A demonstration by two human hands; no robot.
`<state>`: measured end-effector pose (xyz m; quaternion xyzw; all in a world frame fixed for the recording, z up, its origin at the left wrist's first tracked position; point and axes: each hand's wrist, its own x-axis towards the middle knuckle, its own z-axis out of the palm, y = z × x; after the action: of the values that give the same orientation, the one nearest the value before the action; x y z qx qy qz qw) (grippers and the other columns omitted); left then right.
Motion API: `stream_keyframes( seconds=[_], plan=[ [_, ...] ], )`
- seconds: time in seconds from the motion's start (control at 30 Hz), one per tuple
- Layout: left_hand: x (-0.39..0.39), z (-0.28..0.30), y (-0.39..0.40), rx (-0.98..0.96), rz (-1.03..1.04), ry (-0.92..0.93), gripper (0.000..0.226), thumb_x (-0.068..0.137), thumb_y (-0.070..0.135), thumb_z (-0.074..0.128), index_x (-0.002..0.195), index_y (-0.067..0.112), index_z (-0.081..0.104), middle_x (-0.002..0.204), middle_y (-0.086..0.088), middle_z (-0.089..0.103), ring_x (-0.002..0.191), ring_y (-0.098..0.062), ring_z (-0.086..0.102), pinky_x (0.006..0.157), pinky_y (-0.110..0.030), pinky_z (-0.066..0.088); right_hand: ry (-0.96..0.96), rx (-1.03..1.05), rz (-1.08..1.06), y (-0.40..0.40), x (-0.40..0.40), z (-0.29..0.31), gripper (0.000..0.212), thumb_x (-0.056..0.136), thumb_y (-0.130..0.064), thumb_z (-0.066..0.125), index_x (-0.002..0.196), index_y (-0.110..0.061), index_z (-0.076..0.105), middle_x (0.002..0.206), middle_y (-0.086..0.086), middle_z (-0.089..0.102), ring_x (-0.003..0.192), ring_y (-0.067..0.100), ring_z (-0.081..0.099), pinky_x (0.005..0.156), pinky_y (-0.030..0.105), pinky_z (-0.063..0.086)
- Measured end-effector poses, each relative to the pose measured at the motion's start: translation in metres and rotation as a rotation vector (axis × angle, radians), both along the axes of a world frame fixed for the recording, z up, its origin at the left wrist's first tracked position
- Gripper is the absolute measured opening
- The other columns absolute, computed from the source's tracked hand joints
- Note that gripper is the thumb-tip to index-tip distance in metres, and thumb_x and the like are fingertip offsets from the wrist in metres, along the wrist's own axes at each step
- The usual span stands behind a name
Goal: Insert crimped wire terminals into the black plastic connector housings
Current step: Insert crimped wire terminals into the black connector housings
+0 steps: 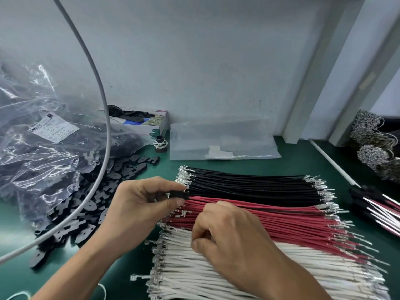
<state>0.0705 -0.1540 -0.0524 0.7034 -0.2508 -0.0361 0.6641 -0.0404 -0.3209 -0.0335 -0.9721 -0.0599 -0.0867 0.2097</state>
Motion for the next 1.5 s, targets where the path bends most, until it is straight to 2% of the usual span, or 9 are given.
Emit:
stream_keyframes(
  seconds=[0.1,0.23,0.33,0.4,0.7,1.1,1.27,1.37,1.5],
  plan=[
    [0.001,0.0,0.001,-0.009,-0.002,0.005,0.026,0.063,0.019,0.086,0.087,0.026,0.085,0.082,-0.022,0.075,0.079,-0.056,0.063,0.074,-0.065,0.055,-0.023,0.016,0.003,-0.004,-0.001,0.002,0.01,0.096,-0.04,0.054,0.09,-0.032,0.057,0.094,-0.018,0.054,0.093,0.0,0.046,0.086,0.031,0.045],
    [0.002,0.0,0.003,-0.008,-0.007,0.057,0.029,0.059,0.025,0.087,0.088,0.027,0.085,0.081,-0.018,0.077,0.074,-0.054,0.066,0.072,-0.059,0.058,-0.112,0.141,-0.038,-0.012,0.0,0.011,0.005,0.099,-0.038,0.052,0.095,-0.036,0.054,0.094,-0.02,0.058,0.088,0.002,0.056,0.077,0.029,0.047],
    [0.004,0.001,0.006,-0.028,-0.039,0.106,0.028,0.06,0.02,0.088,0.089,0.022,0.085,0.076,-0.016,0.077,0.059,-0.023,0.069,0.054,-0.023,0.055,-0.238,0.194,-0.117,-0.018,0.0,0.013,0.006,0.094,-0.036,0.052,0.09,-0.037,0.057,0.091,-0.02,0.059,0.083,0.005,0.06,0.069,0.029,0.05],
    [0.005,0.001,0.007,-0.04,-0.067,0.126,0.026,0.064,0.009,0.087,0.089,0.017,0.084,0.075,-0.017,0.077,0.058,-0.015,0.069,0.054,-0.014,0.052,-0.298,0.12,-0.15,-0.02,0.0,0.011,0.009,0.09,-0.04,0.053,0.086,-0.036,0.06,0.088,-0.019,0.057,0.079,0.005,0.06,0.064,0.03,0.051],
    [0.005,0.004,0.009,-0.037,-0.08,0.145,0.027,0.064,0.011,0.088,0.09,0.016,0.084,0.075,-0.017,0.077,0.059,-0.015,0.07,0.055,-0.015,0.053,-0.405,0.11,-0.173,-0.025,0.003,0.008,0.013,0.09,-0.041,0.062,0.083,-0.035,0.071,0.084,-0.018,0.057,0.072,0.006,0.06,0.058,0.03,0.051],
    [0.007,0.001,0.011,-0.032,-0.122,0.181,0.029,0.064,0.014,0.089,0.092,0.014,0.084,0.077,-0.018,0.077,0.061,-0.017,0.071,0.059,-0.018,0.055,-0.53,0.006,-0.129,-0.026,0.005,0.005,0.008,0.087,-0.028,0.075,0.08,-0.029,0.072,0.08,-0.015,0.056,0.069,0.005,0.057,0.052,0.03,0.049],
    [0.006,0.001,0.01,-0.039,-0.131,0.206,0.03,0.061,0.013,0.089,0.09,0.011,0.084,0.079,-0.021,0.077,0.061,-0.02,0.071,0.06,-0.02,0.057,-0.432,0.23,-0.109,-0.022,0.008,-0.002,0.008,0.086,-0.033,0.071,0.078,-0.03,0.071,0.081,-0.016,0.058,0.076,0.009,0.062,0.062,0.03,0.051],
    [0.005,0.004,0.012,-0.027,-0.163,0.203,0.03,0.062,0.011,0.088,0.091,0.007,0.083,0.082,-0.025,0.076,0.065,-0.022,0.071,0.063,-0.023,0.059,-0.347,0.364,-0.104,-0.026,0.01,-0.006,0.009,0.086,-0.027,0.078,0.077,-0.028,0.074,0.082,-0.014,0.062,0.08,0.012,0.064,0.067,0.034,0.053],
    [0.002,0.007,0.011,0.028,-0.181,0.147,0.029,0.064,0.011,0.088,0.092,0.008,0.083,0.084,-0.024,0.077,0.072,-0.029,0.072,0.07,-0.026,0.061,-0.377,0.309,-0.102,-0.029,0.011,-0.004,0.009,0.085,-0.024,0.079,0.078,-0.027,0.074,0.081,-0.014,0.059,0.078,0.012,0.062,0.066,0.031,0.051]
  ],
)
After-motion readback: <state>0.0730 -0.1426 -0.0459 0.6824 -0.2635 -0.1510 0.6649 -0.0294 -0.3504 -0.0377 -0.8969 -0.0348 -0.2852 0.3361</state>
